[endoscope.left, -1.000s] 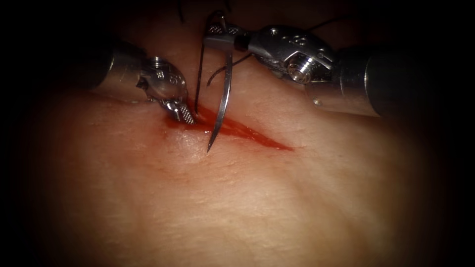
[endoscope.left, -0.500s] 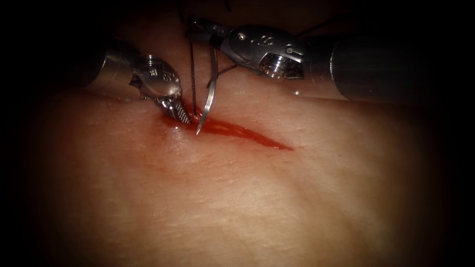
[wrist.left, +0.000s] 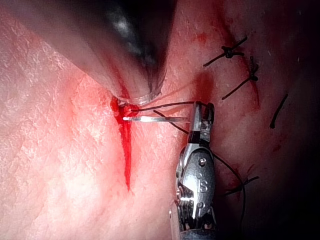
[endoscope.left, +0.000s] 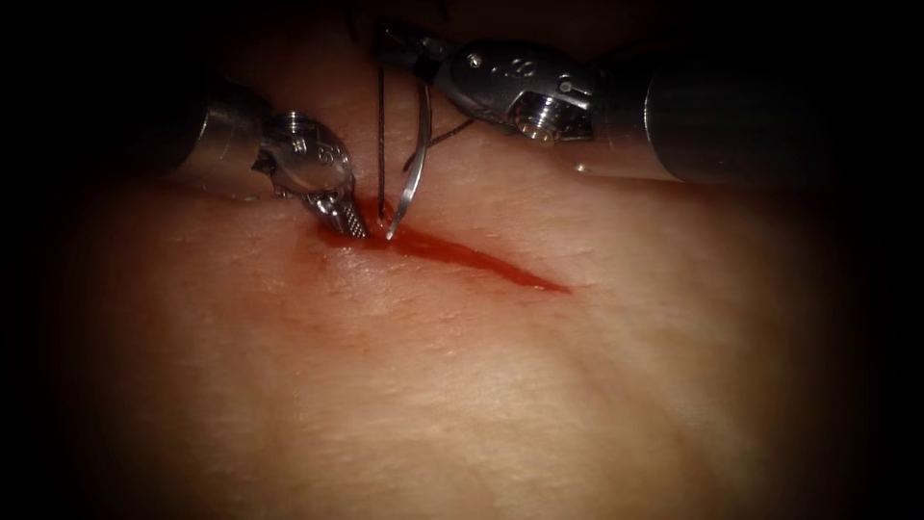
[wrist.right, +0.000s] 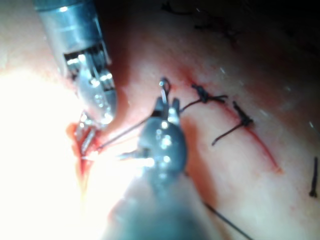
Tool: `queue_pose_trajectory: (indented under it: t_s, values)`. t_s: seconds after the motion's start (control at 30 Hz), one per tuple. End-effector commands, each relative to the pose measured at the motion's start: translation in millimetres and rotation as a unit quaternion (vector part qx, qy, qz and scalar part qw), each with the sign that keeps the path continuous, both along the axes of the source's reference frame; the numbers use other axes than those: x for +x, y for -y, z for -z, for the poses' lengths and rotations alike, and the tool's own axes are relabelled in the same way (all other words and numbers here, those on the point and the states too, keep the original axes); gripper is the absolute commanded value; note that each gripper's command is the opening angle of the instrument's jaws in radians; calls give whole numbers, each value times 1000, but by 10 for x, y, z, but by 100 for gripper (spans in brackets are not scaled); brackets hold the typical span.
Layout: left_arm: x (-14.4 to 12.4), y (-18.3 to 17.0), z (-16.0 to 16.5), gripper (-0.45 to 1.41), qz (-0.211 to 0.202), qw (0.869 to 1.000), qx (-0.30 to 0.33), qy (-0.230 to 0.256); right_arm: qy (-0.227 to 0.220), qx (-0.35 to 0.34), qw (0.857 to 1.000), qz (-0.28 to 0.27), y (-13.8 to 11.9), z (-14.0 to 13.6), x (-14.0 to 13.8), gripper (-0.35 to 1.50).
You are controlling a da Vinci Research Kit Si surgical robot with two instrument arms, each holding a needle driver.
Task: Wound Closure
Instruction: Insert the needle through the other side of the tissue using the right gripper
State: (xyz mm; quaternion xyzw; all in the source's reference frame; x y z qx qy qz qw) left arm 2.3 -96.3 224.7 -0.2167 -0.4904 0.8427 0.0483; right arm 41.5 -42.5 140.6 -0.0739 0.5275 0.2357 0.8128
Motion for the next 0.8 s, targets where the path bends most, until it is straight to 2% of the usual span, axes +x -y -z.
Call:
queue_pose_trajectory:
  t_s: [0.03, 0.3, 0.53, 0.8]
  values:
    - [-5, 5, -6, 25, -1, 1000, 1, 1, -2, -1, 1000, -2, -2, -5, 6, -35]
    - [-5, 5, -6, 24, 2, 1000, -2, 1, 2, -5, 1000, -14, 4, -4, 10, -35]
    - [-3, -2, -9, 24, 6, 1000, -10, 2, 3, -7, 1000, -20, 17, 1, 31, -35]
    - [-1, -3, -10, 22, 7, 1000, -14, 2, 2, -2, 1000, -20, 27, -1, 25, -35]
